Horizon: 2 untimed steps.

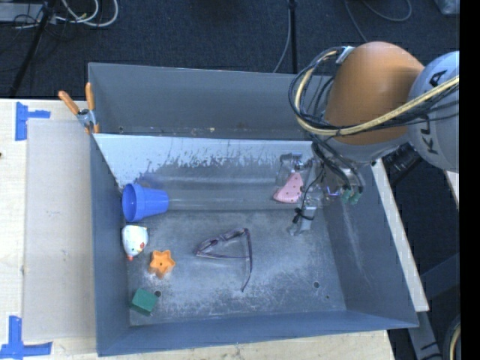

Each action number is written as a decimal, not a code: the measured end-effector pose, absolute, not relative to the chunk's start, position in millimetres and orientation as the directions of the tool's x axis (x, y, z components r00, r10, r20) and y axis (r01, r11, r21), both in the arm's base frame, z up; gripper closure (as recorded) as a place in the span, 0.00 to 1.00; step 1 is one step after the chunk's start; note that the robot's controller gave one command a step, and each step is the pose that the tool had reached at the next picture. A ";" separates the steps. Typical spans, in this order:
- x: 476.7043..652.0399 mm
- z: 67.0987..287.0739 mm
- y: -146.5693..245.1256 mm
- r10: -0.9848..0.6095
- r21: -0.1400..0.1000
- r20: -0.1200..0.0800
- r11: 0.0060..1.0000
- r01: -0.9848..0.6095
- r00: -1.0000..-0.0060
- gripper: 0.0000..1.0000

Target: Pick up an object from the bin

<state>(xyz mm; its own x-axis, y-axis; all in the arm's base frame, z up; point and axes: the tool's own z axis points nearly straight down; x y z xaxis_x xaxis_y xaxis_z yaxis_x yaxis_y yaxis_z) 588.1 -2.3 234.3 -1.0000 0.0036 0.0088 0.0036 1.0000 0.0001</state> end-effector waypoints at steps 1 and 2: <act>589.4 239.0 -2.3 0.004 0.000 0.001 1.000 0.004 -1.000 0.00; 596.8 198.8 29.7 -0.025 -0.001 -0.004 1.000 -0.025 -1.000 0.00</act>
Offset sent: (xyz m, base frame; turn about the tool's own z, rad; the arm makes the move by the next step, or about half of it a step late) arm 0.0133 0.0812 -0.0967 -0.0699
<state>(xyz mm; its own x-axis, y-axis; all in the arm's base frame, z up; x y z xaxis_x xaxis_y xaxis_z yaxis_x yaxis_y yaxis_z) 596.8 29.7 198.8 -0.9997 -0.0250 -0.0040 -0.0250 0.9997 -0.0013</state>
